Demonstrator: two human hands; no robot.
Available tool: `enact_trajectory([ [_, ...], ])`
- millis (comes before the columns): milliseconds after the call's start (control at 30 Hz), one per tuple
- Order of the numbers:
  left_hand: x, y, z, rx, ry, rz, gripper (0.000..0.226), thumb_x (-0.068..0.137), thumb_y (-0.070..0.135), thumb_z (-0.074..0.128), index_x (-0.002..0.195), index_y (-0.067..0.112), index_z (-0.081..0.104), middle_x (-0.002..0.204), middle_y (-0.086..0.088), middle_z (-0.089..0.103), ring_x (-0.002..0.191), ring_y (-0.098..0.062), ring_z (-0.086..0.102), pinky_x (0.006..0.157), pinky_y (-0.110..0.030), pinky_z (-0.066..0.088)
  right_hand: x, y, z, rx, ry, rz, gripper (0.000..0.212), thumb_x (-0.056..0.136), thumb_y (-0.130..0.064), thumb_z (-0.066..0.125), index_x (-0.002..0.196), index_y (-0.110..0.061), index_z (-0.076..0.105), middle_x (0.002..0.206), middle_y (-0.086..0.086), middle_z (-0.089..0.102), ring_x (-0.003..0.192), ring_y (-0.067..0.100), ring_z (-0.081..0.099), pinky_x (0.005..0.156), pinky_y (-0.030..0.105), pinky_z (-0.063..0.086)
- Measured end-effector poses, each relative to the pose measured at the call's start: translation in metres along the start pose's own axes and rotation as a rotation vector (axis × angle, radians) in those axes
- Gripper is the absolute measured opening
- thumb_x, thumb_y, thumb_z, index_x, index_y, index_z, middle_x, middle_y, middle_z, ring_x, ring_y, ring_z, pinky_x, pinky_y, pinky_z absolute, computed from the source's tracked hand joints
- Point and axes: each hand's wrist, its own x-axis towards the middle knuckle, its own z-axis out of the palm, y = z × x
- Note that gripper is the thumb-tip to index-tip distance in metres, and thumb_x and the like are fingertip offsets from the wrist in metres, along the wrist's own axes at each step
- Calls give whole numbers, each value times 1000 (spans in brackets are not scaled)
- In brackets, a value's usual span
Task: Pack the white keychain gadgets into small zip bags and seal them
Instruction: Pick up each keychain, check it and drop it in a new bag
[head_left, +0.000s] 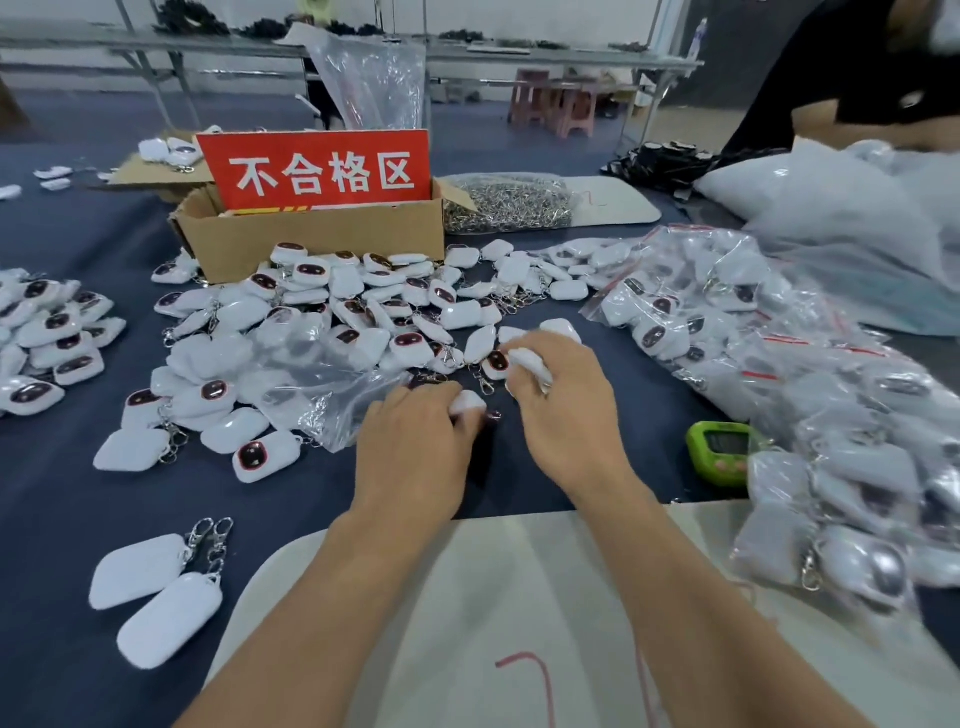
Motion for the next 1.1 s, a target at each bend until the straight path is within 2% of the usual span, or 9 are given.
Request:
enact_trajectory([
  [133,0,-2,-3,-370,36,-44,54,105,44,43,58,18,46,53,0,48,61,-24,46,62,-38,31,-33,-6,-8,158,13,229,30,97,-7,53,98,-32,68,91,-6,69,73,6,54,62,15,41],
  [233,2,-2,-2,-624,26,-135,61,101,46,55,56,6,47,50,-10,44,49,-19,37,56,-35,33,-40,-15,-10,338,8,375,19,86,-14,60,90,-30,69,73,-13,63,65,8,49,62,24,39],
  [300,2,-2,0,-606,-18,-162,59,96,48,60,55,8,46,45,1,36,47,-13,31,52,-33,30,-37,-23,-17,471,-42,466,21,80,-20,57,89,-31,72,66,-16,55,61,7,45,65,26,38],
  [467,-3,2,4,-295,-95,-155,33,92,48,63,68,27,71,59,11,66,62,-9,61,65,-33,51,-32,-27,-28,565,-113,540,37,87,-10,49,95,-33,78,74,-1,47,71,17,38,71,28,39],
  [633,-9,11,-8,-618,144,-51,11,91,37,61,89,39,72,73,13,69,69,-7,61,67,-19,46,-33,-22,-27,705,-243,487,32,93,2,57,101,-19,79,88,7,62,78,18,57,78,32,55],
  [767,-15,20,-17,-879,-31,-1,15,88,34,70,76,33,79,61,0,66,55,-4,54,52,-20,44,-34,-13,-25,351,-209,265,35,87,4,66,99,-26,79,88,-8,77,80,11,69,76,28,58],
  [900,-15,21,-13,-834,-140,37,15,77,43,76,72,29,78,57,10,65,50,0,51,53,-16,39,-40,-13,-13,300,-248,246,71,74,5,52,137,-27,63,131,-3,68,118,16,67,101,38,56],
  [1033,-8,12,-11,-885,-119,-75,10,89,38,73,84,39,81,70,2,73,61,-5,56,59,-20,46,-35,-10,-16,369,-299,243,63,93,5,49,144,-32,57,119,-8,70,101,4,69,74,13,51],
  [1100,-4,8,-11,-950,-79,-121,18,94,33,68,84,39,82,76,5,76,71,-10,68,69,-25,53,-34,-11,-18,520,-294,255,42,99,2,51,126,-25,69,107,1,77,95,16,75,72,22,57],
])
